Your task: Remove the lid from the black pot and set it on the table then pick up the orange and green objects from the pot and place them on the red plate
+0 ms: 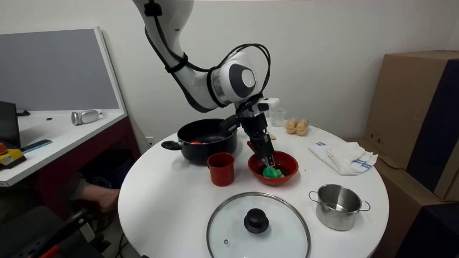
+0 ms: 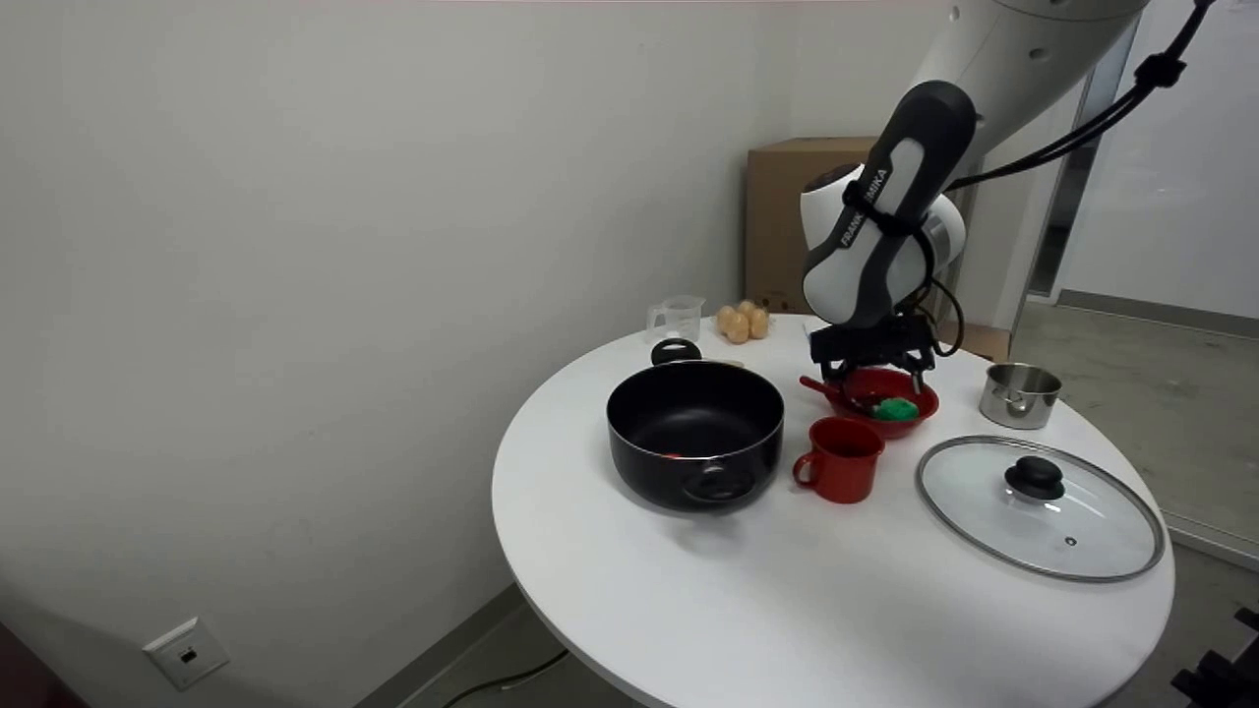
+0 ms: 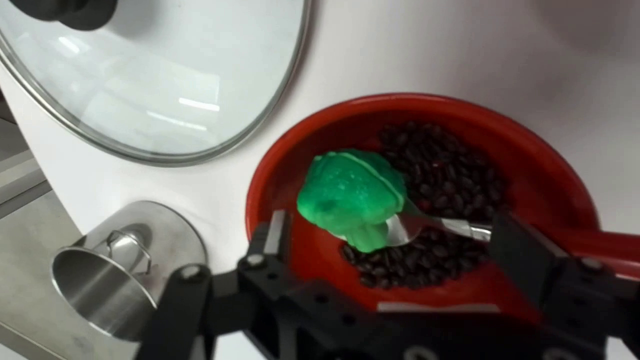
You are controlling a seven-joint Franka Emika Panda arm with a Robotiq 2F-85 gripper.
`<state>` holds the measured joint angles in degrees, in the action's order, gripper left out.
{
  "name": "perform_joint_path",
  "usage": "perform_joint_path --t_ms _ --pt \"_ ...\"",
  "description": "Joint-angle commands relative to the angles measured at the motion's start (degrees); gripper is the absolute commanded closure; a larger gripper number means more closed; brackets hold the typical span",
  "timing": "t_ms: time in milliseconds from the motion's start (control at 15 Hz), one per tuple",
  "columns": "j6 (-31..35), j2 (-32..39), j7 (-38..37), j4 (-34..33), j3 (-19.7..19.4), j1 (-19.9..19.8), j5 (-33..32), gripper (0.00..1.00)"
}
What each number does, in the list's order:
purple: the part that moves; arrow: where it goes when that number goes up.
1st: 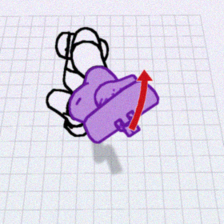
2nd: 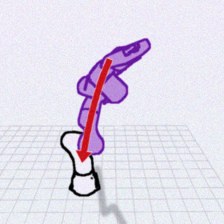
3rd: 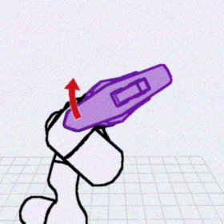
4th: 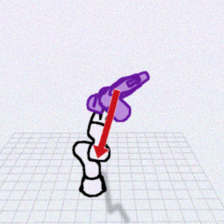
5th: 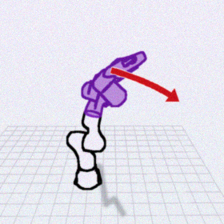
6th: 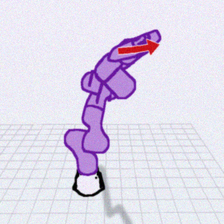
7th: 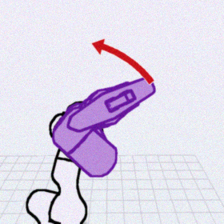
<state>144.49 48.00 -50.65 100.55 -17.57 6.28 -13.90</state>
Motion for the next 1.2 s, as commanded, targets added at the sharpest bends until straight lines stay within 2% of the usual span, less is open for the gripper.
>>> perform_joint_path --t_ms 0,267,467,600,800,933,1133 --pt "-0.2 -6.4 2.0 2.1 0.5 2.4 0.1 0.0" --pt "1.3 -12.5 4.6 2.8 2.8 4.9 -1.1 0.0" --pt "-0.2 -13.7 7.5 1.0 6.1 5.8 -0.3 0.0" --pt "-1.7 -12.4 10.6 -1.3 9.5 5.0 1.9 0.0" --pt "-3.6 -8.6 19.9 -5.2 16.3 1.8 8.7 0.0" --pt "-5.7 -5.5 26.2 -7.9 19.3 0.5 12.7 0.0" --pt "-9.0 -0.8 31.0 -12.3 20.0 0.6 15.0 0.0"
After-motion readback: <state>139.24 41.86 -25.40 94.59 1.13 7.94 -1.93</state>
